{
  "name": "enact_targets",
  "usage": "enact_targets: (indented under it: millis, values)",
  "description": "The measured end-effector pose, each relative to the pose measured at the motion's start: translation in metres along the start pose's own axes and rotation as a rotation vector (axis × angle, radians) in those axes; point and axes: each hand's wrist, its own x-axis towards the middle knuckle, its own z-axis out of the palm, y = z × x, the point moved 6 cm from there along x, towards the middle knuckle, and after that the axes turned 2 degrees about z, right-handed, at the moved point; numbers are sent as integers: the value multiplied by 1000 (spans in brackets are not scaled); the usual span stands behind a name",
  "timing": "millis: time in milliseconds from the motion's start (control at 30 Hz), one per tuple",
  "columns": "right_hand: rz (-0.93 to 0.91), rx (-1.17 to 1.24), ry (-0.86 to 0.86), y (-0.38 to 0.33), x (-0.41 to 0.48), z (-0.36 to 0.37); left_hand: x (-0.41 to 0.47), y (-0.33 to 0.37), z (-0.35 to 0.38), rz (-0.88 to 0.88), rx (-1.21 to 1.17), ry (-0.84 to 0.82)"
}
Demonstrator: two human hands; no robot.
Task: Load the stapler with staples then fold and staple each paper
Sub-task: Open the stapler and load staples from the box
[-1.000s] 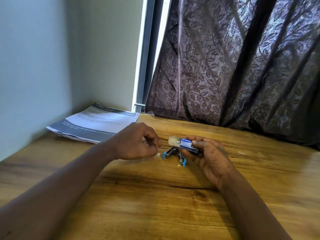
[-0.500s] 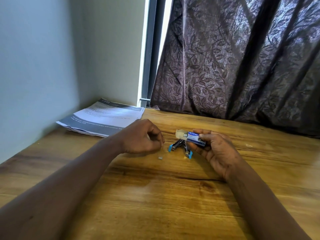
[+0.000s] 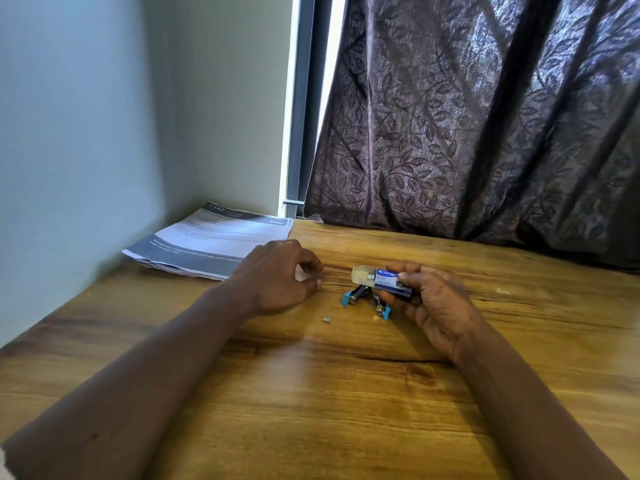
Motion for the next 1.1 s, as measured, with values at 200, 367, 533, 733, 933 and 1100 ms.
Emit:
enact_targets:
  millis: [200, 367, 533, 733, 933, 1100]
  values:
    - [-13, -14, -16, 1, -1, 3, -1, 2, 4, 12, 27, -57]
    - [-45, -20, -24, -2, -2, 2, 0, 2, 5, 2, -58, -48]
    - [-56, -8, -34, -3, -3, 3, -1, 0, 3, -16, -143, -20]
    - [-78, 11, -50, -4, -3, 5, -1, 9, -5, 44, -426, 194]
    - [-95, 10, -79, -3, -2, 8, -5, 28, -12, 123, -508, 308]
    - [-114, -5, -121, -5, -5, 12, -5, 32, -16, 167, -451, 346]
